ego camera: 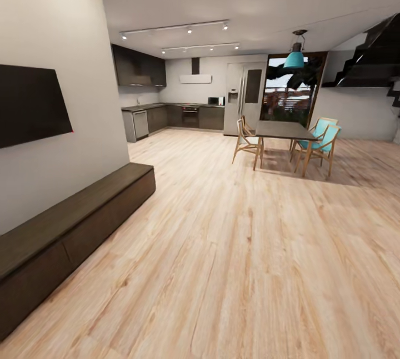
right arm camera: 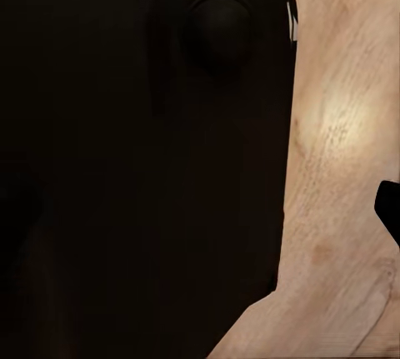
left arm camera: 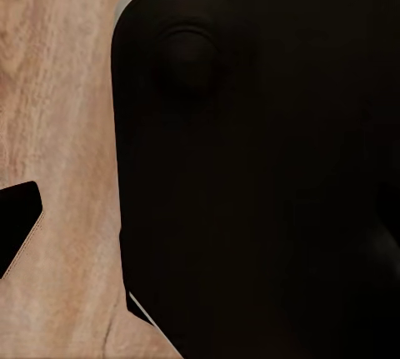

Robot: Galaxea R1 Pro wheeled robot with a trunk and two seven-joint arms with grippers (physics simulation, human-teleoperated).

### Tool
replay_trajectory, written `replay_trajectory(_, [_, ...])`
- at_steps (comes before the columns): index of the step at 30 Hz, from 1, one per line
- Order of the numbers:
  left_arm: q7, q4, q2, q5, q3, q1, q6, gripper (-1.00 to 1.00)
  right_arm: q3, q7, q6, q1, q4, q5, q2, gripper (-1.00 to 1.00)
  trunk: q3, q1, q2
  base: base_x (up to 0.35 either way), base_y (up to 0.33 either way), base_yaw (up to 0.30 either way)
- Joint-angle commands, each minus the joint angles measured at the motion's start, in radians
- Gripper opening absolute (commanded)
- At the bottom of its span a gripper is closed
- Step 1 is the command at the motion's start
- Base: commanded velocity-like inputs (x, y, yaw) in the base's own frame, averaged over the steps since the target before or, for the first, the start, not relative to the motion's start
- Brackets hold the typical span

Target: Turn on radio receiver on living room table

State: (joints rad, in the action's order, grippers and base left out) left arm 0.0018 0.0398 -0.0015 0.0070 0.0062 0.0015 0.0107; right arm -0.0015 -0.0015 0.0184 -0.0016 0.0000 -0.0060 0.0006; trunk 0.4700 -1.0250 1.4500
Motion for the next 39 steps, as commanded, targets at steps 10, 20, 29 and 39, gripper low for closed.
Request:
replay_trajectory(10, [0.000, 0.001, -0.001, -0.001, 0.000, 0.000, 0.001, 1.00, 0.000, 0.000, 0.000, 0.000, 0.000, -0.002, -0.001, 1.00, 0.000, 0.000, 0.000, 0.000, 0.000, -0.282])
replay_trajectory(20, [-0.002, 0.000, -0.003, -0.001, 0.001, 0.000, 0.003, 1.00, 0.000, 0.000, 0.000, 0.000, 0.000, -0.003, -0.001, 1.00, 0.000, 0.000, 0.000, 0.000, 0.000, -0.283])
replay_trajectory(29, [-0.003, 0.000, -0.003, -0.001, 0.002, 0.000, 0.003, 1.00, 0.000, 0.000, 0.000, 0.000, 0.000, -0.003, -0.001, 1.00, 0.000, 0.000, 0.000, 0.000, 0.000, -0.283])
replay_trajectory(39, [-0.003, 0.000, -0.002, -0.001, 0.000, 0.000, 0.003, 1.00, 0.000, 0.000, 0.000, 0.000, 0.000, -0.003, -0.001, 1.00, 0.000, 0.000, 0.000, 0.000, 0.000, -0.283])
